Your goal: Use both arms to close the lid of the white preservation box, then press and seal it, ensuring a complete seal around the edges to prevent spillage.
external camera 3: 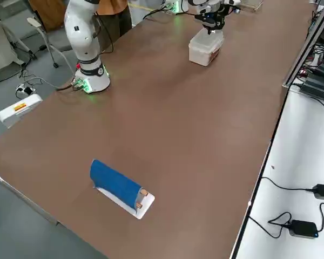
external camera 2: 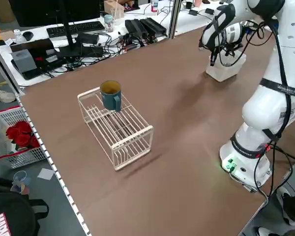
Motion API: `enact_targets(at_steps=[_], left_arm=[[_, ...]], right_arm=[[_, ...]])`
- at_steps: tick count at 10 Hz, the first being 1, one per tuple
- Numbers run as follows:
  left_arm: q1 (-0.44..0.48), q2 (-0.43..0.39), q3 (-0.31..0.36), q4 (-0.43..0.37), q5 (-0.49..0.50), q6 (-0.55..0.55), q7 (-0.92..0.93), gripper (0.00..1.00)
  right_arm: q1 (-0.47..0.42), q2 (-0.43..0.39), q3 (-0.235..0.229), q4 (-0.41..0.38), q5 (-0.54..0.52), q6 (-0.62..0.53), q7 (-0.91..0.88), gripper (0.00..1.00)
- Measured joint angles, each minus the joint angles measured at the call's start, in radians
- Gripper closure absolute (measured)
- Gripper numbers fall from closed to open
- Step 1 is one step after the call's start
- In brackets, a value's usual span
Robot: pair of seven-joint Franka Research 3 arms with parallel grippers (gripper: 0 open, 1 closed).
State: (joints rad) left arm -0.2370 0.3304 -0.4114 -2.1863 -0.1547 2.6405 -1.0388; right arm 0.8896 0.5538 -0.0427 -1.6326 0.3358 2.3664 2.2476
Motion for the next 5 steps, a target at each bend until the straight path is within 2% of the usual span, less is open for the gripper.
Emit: enact_targets(at_steps=[5], left_arm=[[-0.002, 0.000, 0.000, 0.000, 0.000, 0.002, -0.014, 0.99]], right_arm=[[0.000, 0.000, 0.000, 0.000, 0.000, 0.000, 0.000, 0.97]])
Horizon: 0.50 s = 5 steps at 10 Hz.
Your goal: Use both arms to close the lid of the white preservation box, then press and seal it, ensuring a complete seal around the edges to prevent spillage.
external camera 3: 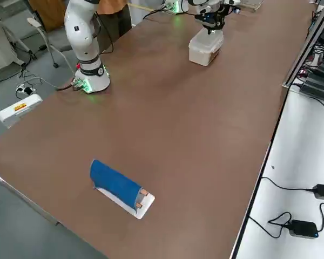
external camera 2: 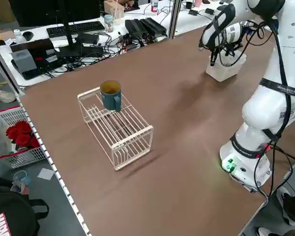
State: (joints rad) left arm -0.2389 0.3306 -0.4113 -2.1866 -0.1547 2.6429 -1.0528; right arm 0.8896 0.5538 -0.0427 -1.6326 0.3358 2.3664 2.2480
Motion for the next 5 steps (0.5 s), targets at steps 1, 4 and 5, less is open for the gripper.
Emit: enact_targets(at_steps=[1, 4, 5], left_arm=[[-0.001, 0.000, 0.000, 0.000, 0.000, 0.001, -0.007, 0.99], [-0.003, 0.000, -0.002, 0.000, 0.000, 0.004, -0.008, 0.99], [-0.003, 0.000, -0.002, 0.000, 0.000, 0.004, -0.008, 0.99]], right_arm=[[0.000, 0.000, 0.000, 0.000, 0.000, 0.000, 0.000, 0.97], [0.000, 0.000, 0.000, 0.000, 0.000, 0.000, 0.000, 0.97], [0.000, 0.000, 0.000, 0.000, 0.000, 0.001, 0.000, 0.97]])
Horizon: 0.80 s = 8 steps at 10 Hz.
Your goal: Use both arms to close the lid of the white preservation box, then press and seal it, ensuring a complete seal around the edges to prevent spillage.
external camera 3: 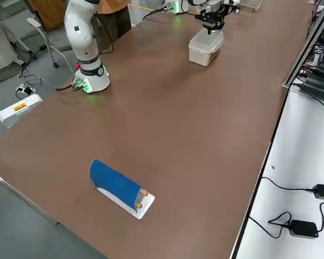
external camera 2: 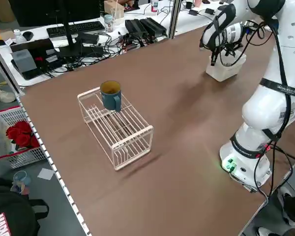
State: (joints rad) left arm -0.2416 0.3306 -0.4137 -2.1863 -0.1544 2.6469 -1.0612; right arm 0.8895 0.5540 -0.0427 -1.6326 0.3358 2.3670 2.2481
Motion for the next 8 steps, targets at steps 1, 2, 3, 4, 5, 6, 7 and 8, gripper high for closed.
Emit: enact_targets(at_steps=[1, 2, 3, 4, 5, 6, 7, 8], left_arm=[[0.000, 0.000, 0.000, 0.000, 0.000, 0.000, 0.000, 0.99], [0.000, 0.000, 0.000, 0.000, 0.001, 0.000, 0.000, 0.99], [0.000, -0.001, 0.000, 0.002, 0.003, -0.006, 0.000, 0.99], [0.000, -0.003, 0.000, 0.009, 0.008, -0.026, 0.000, 0.99], [0.002, -0.013, -0.002, 0.017, 0.022, -0.060, 0.000, 0.99], [0.005, -0.029, -0.006, 0.027, 0.038, -0.095, 0.000, 0.99], [0.006, -0.044, -0.008, 0.032, 0.057, -0.128, -0.001, 0.99], [0.012, -0.053, -0.009, 0.033, 0.073, -0.156, -0.002, 0.99]], right_arm=[[0.000, 0.000, 0.000, 0.000, 0.000, 0.000, 0.000, 0.97], [0.000, 0.000, 0.000, 0.000, 0.000, 0.000, 0.000, 0.97], [0.000, 0.000, 0.000, 0.000, 0.000, 0.000, 0.000, 0.97], [0.000, 0.000, 0.000, 0.000, 0.000, 0.000, 0.000, 0.97], [0.000, 0.000, 0.000, 0.000, 0.000, 0.000, 0.000, 0.97], [0.000, 0.000, 0.000, 0.001, 0.000, -0.001, 0.000, 0.97], [-0.001, 0.000, 0.000, 0.004, 0.000, -0.009, 0.000, 0.97], [-0.003, 0.000, -0.001, 0.010, 0.000, -0.025, 0.000, 0.97]])
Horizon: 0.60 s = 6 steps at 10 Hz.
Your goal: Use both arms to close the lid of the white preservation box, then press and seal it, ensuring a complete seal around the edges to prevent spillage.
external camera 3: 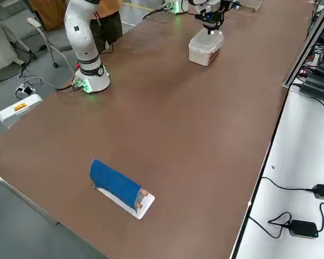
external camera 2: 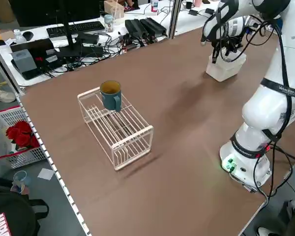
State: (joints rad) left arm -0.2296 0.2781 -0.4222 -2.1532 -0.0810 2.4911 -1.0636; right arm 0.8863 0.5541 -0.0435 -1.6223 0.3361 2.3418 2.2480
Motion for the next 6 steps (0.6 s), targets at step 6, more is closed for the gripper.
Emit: enact_targets(at_steps=[6], left_arm=[[0.048, -0.037, -0.006, 0.164, 0.021, -0.222, -0.069, 0.99]], right_arm=[[-0.046, -0.122, -0.060, 0.021, -0.001, -0.256, -0.109, 0.97]])
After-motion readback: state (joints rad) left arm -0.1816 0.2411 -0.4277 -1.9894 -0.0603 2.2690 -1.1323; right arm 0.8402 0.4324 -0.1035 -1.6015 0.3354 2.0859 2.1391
